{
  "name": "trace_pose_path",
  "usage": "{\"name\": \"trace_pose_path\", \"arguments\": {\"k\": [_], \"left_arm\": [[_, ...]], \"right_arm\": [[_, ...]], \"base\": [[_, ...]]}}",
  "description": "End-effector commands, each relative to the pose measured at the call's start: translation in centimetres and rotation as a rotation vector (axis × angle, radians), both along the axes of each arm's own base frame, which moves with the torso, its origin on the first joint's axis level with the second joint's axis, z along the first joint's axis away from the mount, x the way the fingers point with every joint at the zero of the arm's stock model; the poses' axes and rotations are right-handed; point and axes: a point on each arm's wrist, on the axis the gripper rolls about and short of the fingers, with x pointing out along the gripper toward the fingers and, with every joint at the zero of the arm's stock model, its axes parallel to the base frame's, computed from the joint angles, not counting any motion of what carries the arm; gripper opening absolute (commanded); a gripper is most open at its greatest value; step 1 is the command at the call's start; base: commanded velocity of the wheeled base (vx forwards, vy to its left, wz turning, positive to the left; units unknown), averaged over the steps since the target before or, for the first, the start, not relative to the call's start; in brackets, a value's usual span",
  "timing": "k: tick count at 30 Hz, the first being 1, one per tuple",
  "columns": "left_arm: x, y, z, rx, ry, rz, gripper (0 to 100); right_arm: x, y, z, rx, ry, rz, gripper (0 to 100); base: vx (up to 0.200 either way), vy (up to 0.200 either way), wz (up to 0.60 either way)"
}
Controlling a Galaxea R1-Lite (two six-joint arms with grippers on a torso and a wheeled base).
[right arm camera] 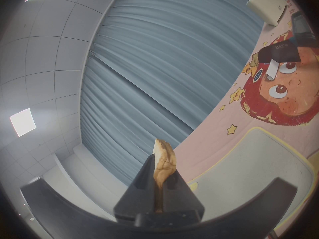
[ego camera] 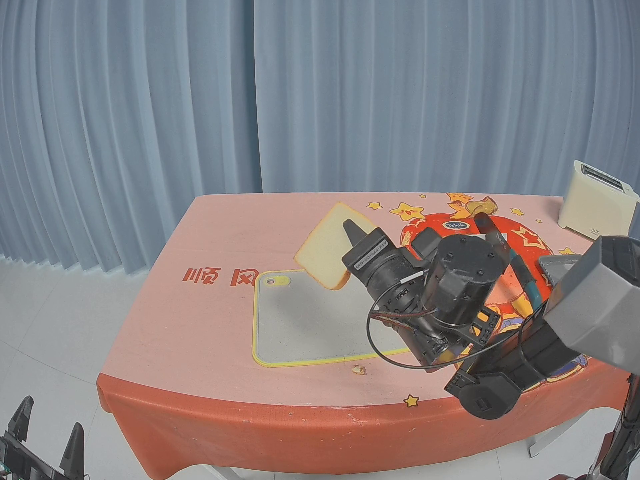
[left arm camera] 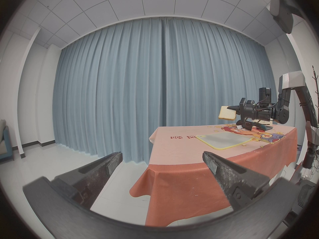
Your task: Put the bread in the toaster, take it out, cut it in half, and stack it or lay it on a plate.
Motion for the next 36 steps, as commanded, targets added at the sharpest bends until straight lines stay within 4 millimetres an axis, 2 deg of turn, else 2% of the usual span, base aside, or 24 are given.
{"name": "trace_pose_path", "arguments": {"k": [1, 4, 5, 14, 19, 27, 28, 33, 36], "left_arm": [[0.0, 0.0, -0.5, 0.000, 0.002, 0.000, 100], [0.0, 0.0, -0.5, 0.000, 0.001, 0.000, 100], [0.0, 0.0, -0.5, 0.000, 0.001, 0.000, 100], [0.0, 0.0, -0.5, 0.000, 0.001, 0.000, 100], [0.0, 0.0, -0.5, 0.000, 0.001, 0.000, 100], [0.0, 0.0, -0.5, 0.000, 0.001, 0.000, 100], [0.0, 0.0, -0.5, 0.000, 0.001, 0.000, 100], [0.0, 0.0, -0.5, 0.000, 0.001, 0.000, 100], [0.0, 0.0, -0.5, 0.000, 0.001, 0.000, 100]], "right_arm": [[0.5, 0.3, -1.7, -0.030, 0.032, -0.016, 0], [0.6, 0.3, -2.5, -0.044, 0.049, -0.033, 0], [0.8, 0.5, -4.3, -0.082, 0.078, -0.059, 0], [1.4, 0.6, -6.7, -0.138, 0.115, -0.078, 0], [1.9, 0.0, -6.7, -0.146, 0.115, -0.096, 0], [1.4, -0.1, -6.2, -0.163, 0.103, -0.093, 0], [1.2, -0.1, -6.1, -0.166, 0.102, -0.087, 100], [-0.9, 0.1, -5.4, -0.203, 0.094, -0.040, 100], [-1.2, 0.1, -5.0, -0.247, 0.082, -0.031, 100]], "base": [[0.000, 0.000, 0.00], [0.000, 0.000, 0.00], [0.000, 0.000, 0.00], [0.000, 0.000, 0.00], [0.000, 0.000, 0.00], [0.000, 0.000, 0.00], [0.000, 0.000, 0.00], [0.000, 0.000, 0.00], [0.000, 0.000, 0.00]]}}
